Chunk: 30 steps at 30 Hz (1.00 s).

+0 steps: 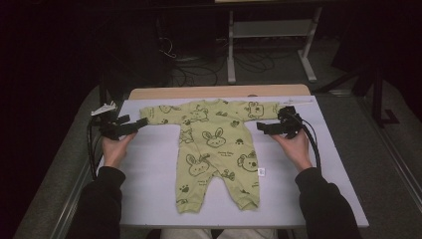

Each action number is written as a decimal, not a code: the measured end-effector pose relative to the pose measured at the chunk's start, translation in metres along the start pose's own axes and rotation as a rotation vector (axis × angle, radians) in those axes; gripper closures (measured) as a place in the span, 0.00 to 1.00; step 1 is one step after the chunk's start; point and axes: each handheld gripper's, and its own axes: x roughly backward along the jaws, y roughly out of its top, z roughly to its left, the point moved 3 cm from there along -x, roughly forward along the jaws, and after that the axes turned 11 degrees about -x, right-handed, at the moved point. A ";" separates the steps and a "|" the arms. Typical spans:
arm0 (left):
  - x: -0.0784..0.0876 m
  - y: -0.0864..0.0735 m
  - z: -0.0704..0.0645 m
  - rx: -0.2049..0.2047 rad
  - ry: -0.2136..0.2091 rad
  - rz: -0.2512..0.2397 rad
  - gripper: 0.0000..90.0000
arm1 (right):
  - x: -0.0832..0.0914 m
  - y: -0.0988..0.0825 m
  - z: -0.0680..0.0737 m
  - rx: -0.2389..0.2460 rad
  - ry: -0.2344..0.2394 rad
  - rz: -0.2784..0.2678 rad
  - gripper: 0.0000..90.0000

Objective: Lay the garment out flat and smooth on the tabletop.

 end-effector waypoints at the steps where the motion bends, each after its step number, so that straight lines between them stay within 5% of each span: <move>1: 0.002 0.000 -0.001 -0.009 -0.002 0.002 0.00 | 0.004 0.000 -0.001 0.003 0.000 -0.002 0.00; 30: 0.044 -0.010 -0.035 -0.132 -0.064 -0.017 0.00 | 0.067 -0.028 0.001 0.055 0.064 -0.029 0.00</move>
